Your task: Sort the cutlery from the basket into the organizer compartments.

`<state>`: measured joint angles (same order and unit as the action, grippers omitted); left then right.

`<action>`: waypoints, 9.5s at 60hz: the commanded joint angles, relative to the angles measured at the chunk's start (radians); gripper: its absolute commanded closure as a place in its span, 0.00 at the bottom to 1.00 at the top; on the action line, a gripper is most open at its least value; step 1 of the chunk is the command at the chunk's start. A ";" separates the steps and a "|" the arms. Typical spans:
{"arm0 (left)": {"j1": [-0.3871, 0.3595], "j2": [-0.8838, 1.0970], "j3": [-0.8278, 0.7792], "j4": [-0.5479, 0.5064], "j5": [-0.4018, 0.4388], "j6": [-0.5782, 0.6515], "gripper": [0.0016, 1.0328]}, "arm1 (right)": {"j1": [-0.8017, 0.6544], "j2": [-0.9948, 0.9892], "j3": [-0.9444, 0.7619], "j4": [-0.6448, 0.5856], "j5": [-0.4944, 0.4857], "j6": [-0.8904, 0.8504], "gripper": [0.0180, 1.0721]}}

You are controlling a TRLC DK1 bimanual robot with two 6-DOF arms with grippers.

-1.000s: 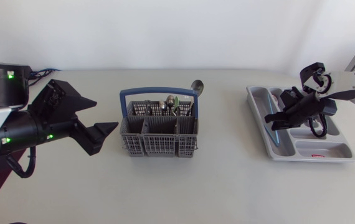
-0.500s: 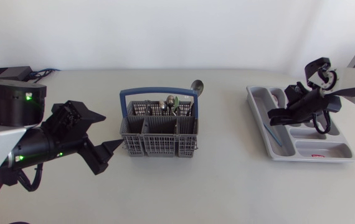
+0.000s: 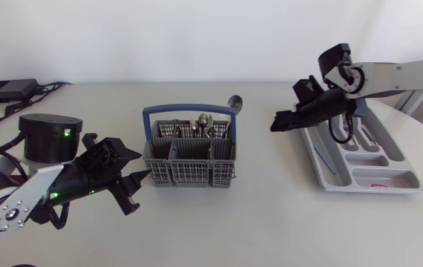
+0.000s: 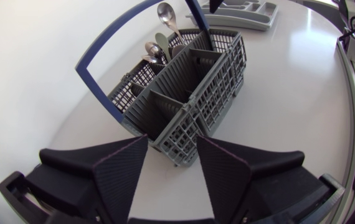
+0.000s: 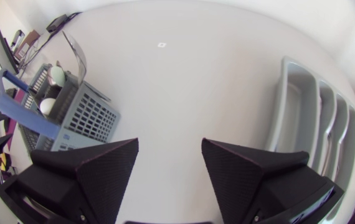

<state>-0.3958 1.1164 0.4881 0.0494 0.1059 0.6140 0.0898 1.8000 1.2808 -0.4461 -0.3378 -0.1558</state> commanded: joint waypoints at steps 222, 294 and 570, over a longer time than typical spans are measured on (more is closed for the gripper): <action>0.107 0.230 -0.022 0.089 0.314 0.138 0.97 | 0.191 0.266 0.213 0.014 -0.394 0.085 0.94; 0.212 0.611 0.368 0.188 0.357 0.116 0.97 | 0.192 -0.013 -0.187 0.127 -0.320 0.130 0.94; 0.445 -0.214 -0.074 -0.146 0.483 0.217 0.81 | 0.860 0.012 0.307 -0.106 0.192 0.058 0.59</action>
<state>0.0460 0.9157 0.4435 -0.0986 0.5724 0.8131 0.9405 1.7767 1.5517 -0.5335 -0.1581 -0.1268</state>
